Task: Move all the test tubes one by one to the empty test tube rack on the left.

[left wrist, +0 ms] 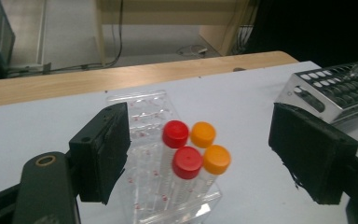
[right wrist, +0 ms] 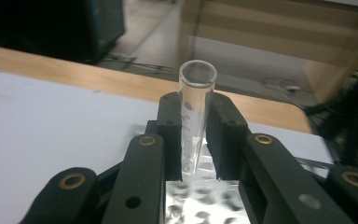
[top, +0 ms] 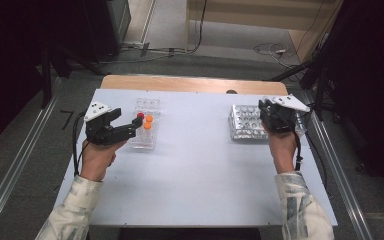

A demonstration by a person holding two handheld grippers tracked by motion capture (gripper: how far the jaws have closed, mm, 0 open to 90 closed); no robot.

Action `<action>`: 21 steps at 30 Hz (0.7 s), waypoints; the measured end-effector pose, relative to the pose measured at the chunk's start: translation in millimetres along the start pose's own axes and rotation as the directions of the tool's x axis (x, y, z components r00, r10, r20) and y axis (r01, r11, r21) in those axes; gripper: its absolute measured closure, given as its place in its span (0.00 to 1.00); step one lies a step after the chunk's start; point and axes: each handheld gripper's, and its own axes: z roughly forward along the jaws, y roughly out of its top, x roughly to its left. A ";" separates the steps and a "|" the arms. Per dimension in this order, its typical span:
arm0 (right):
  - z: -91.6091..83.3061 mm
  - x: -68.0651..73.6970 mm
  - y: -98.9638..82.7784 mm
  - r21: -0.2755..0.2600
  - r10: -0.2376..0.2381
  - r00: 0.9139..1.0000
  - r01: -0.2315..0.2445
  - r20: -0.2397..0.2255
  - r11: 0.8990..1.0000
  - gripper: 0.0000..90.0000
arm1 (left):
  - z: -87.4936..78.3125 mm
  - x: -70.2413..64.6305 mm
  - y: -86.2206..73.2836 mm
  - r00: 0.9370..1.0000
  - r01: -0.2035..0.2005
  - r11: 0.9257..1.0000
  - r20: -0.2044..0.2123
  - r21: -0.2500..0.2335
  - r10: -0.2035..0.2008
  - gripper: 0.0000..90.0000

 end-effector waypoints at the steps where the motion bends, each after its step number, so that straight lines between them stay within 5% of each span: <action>1: -3.5 7.4 0.3 -0.003 -0.003 0.999 0.003 -0.039 1.000 0.82 | -0.3 -3.3 0.4 1.000 -0.007 1.000 0.008 0.001 0.007 0.23; 6: -15.2 48.7 0.8 -0.002 -0.045 0.975 0.046 -0.217 0.999 0.82 | -1.7 -20.3 3.0 0.998 -0.042 0.999 0.053 -0.001 0.042 0.23; 10: -13.0 84.3 -6.3 0.024 -0.089 0.937 0.102 -0.337 0.994 0.82 | -1.2 -37.7 2.0 0.992 -0.082 0.997 0.100 0.008 0.081 0.24; 21: -4.7 166.8 -24.6 0.043 -0.169 0.839 0.222 -0.517 0.974 0.82 | 14.6 -73.7 -12.6 0.968 -0.162 0.984 0.205 0.074 0.144 0.33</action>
